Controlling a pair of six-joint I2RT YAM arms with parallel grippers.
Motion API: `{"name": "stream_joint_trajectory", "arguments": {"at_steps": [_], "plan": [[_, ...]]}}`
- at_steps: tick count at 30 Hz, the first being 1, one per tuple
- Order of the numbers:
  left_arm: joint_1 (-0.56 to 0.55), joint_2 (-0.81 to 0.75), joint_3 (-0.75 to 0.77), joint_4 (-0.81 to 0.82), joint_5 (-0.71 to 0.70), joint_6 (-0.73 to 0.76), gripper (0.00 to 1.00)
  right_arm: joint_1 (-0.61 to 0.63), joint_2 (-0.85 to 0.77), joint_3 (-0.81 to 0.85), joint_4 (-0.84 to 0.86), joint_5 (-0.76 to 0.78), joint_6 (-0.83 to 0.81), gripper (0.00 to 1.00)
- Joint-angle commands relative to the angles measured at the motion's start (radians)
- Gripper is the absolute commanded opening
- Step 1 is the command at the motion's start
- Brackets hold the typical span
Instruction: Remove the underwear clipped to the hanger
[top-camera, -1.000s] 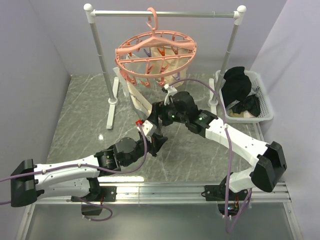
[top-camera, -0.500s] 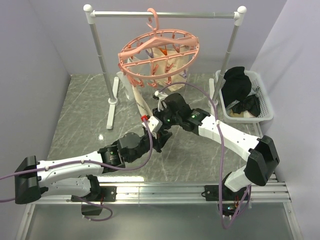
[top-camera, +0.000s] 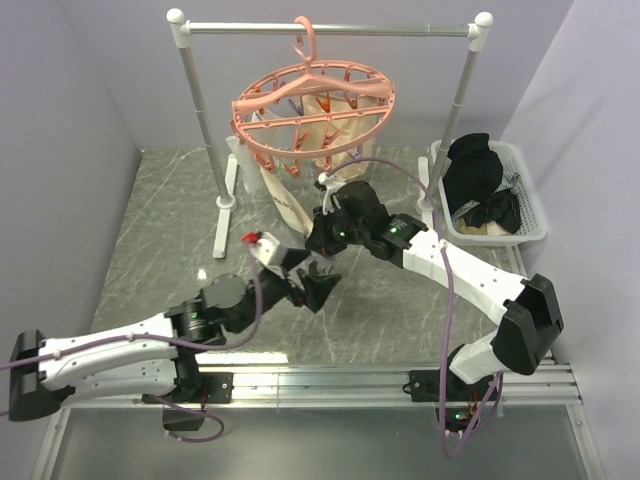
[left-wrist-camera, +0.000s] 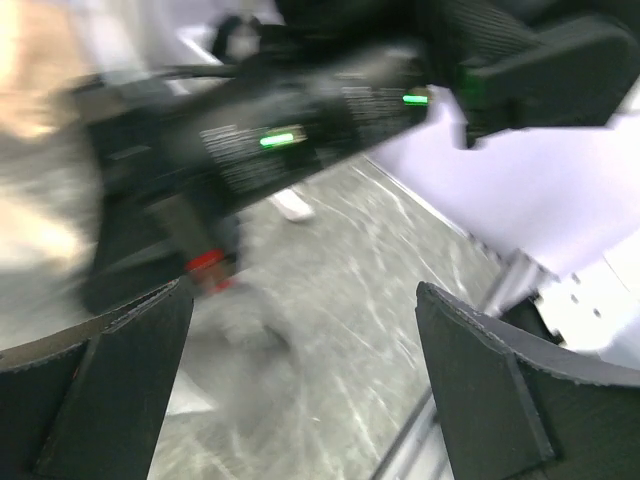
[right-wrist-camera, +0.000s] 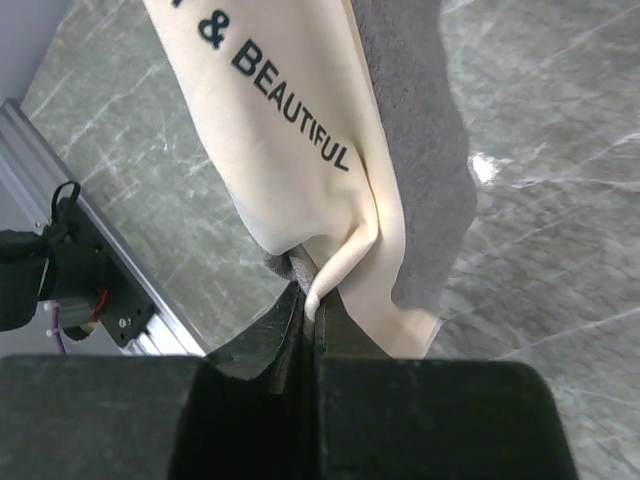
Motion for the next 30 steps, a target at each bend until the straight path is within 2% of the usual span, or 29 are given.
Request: {"name": "stream_joint_trajectory", "arguments": {"at_steps": [1,4,8,12,15,18,24,30], "plan": [[0.015,-0.107,-0.056,-0.037,-0.128,-0.030,0.99,-0.039,-0.075,0.012,0.019,0.007,0.003,0.00],[0.015,-0.208,-0.102,-0.097,-0.245,-0.050,1.00,-0.058,-0.098,-0.009,0.033,-0.005,0.003,0.00],[0.014,-0.318,-0.147,-0.089,-0.392,-0.055,0.99,-0.059,-0.107,-0.025,0.040,-0.033,-0.010,0.00],[0.017,-0.296,-0.115,-0.068,-0.516,-0.032,0.99,-0.059,-0.100,-0.028,0.040,-0.062,-0.020,0.00],[0.018,-0.253,-0.078,-0.065,-0.561,0.005,1.00,-0.058,-0.110,-0.031,0.022,-0.045,-0.024,0.00],[0.021,-0.233,-0.063,-0.068,-0.538,0.025,0.99,-0.062,-0.156,-0.061,0.033,-0.033,-0.017,0.00],[0.027,-0.228,-0.090,-0.071,-0.583,-0.001,0.99,-0.065,-0.221,-0.097,0.022,-0.021,-0.012,0.00],[0.040,-0.202,-0.076,-0.042,-0.685,-0.017,1.00,-0.081,-0.259,-0.120,0.004,0.001,-0.012,0.00]]}}
